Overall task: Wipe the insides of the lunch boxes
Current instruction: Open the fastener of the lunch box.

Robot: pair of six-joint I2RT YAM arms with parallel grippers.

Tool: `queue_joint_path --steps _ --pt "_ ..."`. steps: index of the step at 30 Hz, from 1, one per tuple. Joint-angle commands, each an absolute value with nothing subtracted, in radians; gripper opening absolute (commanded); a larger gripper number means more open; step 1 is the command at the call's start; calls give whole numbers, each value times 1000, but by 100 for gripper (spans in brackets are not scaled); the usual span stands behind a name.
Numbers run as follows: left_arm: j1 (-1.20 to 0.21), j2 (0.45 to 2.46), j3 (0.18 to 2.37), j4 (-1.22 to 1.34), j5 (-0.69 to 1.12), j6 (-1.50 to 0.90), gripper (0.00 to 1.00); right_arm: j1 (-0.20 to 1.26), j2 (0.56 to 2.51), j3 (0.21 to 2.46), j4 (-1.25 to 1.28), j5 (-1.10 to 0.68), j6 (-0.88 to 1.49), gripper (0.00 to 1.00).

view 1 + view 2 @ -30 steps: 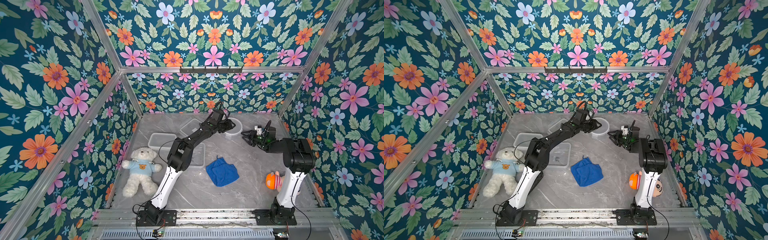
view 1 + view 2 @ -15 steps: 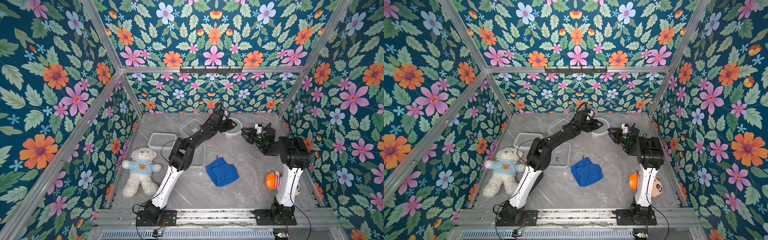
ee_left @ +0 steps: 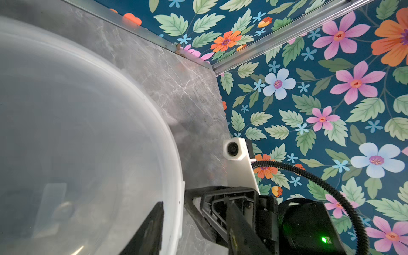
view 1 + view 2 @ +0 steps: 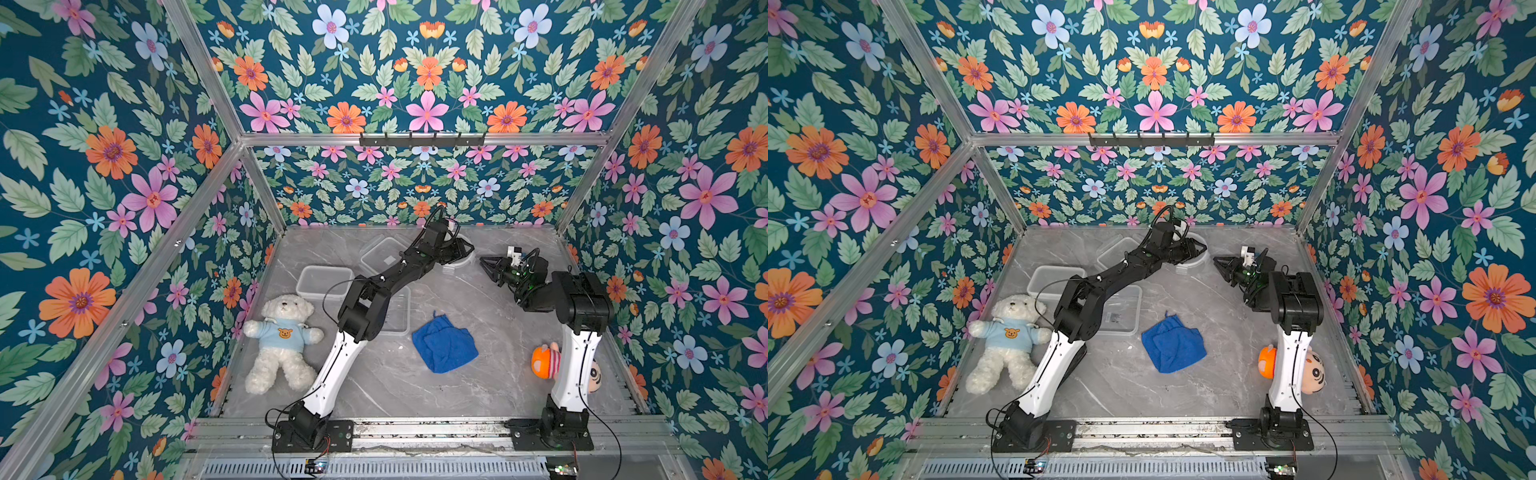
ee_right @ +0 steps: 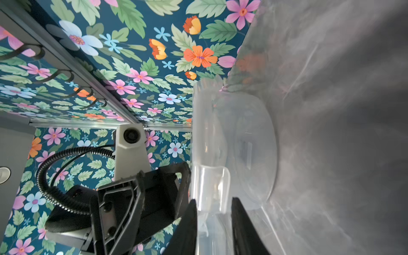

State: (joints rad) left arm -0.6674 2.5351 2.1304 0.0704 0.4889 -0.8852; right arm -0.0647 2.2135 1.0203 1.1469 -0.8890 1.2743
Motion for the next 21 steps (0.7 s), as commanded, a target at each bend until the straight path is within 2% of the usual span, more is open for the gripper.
queue_joint_path --steps 1,11,15,21 --pt "-670 2560 2108 -106 472 -891 49 -61 2175 1005 1123 -902 1235 27" --pt "-665 2549 2170 -126 483 -872 48 -56 1937 980 591 -807 906 22" --pt "-635 2442 2231 -167 430 -806 51 3 1843 1119 157 -661 650 0" --pt "-527 2290 2111 -179 301 -722 54 125 1855 1417 -282 -410 400 0"
